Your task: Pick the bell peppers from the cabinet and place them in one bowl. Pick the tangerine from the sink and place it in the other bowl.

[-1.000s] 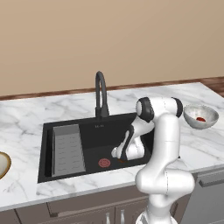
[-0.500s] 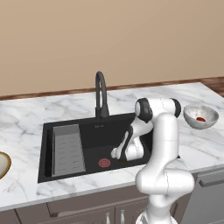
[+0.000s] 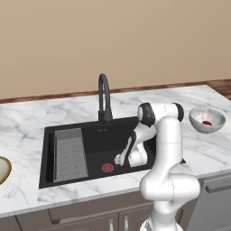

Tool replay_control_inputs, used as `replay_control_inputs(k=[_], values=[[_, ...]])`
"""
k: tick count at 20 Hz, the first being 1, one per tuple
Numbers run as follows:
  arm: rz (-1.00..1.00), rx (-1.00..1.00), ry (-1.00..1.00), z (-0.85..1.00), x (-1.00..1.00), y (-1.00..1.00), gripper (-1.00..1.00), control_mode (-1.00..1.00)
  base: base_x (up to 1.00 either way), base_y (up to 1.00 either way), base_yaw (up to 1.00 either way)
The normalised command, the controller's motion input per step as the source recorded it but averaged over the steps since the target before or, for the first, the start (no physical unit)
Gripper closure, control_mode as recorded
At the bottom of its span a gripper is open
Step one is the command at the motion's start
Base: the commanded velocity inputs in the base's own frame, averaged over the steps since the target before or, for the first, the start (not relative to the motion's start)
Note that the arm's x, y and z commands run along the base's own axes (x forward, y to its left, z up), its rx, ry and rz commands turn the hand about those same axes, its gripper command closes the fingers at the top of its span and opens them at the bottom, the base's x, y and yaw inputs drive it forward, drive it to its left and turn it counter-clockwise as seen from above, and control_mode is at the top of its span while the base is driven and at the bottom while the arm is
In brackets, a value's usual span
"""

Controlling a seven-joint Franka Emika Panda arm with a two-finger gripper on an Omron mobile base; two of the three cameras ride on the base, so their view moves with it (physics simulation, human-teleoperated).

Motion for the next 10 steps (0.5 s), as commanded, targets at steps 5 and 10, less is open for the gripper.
replay_control_inputs(k=[5, 10], values=[[0.0, 0.0, 0.0, -0.12, 0.09, 0.0, -1.0, -1.0, 0.0, 0.0, 0.0], [0.0, 0.0, 0.0, -0.15, 0.13, 0.0, -1.0, -1.0, 0.0, 0.0, 0.0]])
